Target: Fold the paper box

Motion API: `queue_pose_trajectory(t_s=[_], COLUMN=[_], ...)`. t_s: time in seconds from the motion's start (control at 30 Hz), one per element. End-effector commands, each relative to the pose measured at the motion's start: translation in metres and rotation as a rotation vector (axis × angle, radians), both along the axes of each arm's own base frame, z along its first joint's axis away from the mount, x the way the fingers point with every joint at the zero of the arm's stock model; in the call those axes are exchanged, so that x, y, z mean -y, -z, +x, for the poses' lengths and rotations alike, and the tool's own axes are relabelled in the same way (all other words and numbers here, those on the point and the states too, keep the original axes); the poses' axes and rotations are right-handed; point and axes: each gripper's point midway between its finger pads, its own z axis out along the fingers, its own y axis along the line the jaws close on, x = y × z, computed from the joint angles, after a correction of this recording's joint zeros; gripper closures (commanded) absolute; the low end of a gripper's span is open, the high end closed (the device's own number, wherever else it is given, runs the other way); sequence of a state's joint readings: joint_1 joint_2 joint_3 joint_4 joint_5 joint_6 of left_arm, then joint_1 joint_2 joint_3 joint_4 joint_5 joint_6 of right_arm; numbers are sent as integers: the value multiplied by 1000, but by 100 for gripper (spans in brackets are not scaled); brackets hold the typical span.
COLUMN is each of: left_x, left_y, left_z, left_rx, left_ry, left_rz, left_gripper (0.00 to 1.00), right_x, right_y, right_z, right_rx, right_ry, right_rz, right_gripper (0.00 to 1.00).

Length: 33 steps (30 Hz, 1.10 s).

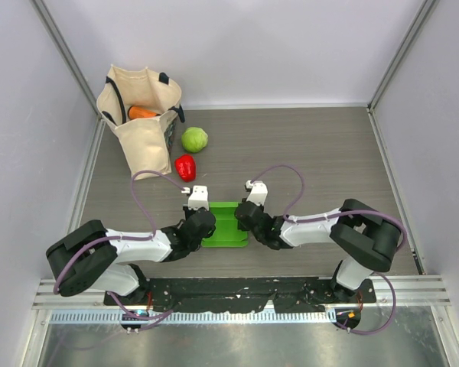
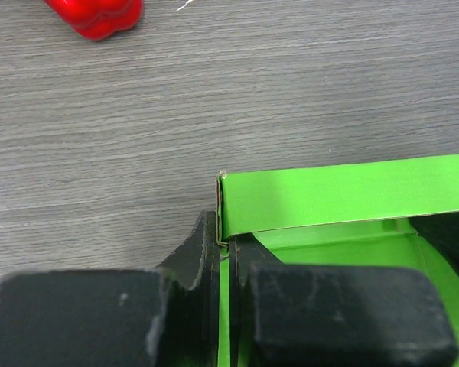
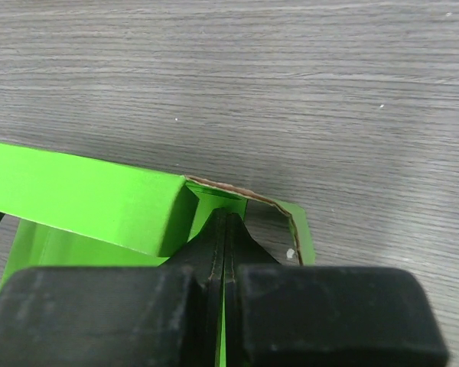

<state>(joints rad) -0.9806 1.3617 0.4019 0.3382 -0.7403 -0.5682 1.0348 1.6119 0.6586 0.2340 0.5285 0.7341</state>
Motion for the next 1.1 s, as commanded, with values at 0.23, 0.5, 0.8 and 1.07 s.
queue_pose_trajectory(t_s=[0.23,0.5,0.8,1.07], left_x=[-4,-9,-10,-8], left_y=[3,2,5,5], left_z=[-3,-2,-3,-3], left_rx=[-5,0,-6,-10], left_ry=[-11,-29,-38,-34], left_rz=[-1,8,3,7], left_gripper=[100,100,100,100], right_x=[-8,13,62,46], right_y=[30,-43,-67,-77], right_z=[-10,-22,-42,-23], right_rx=[-56,-1,57,170], right_ry=[-6,-100,-159,-224], right_rz=[38,-15,-107,-157], right_gripper=[99,75,55,44])
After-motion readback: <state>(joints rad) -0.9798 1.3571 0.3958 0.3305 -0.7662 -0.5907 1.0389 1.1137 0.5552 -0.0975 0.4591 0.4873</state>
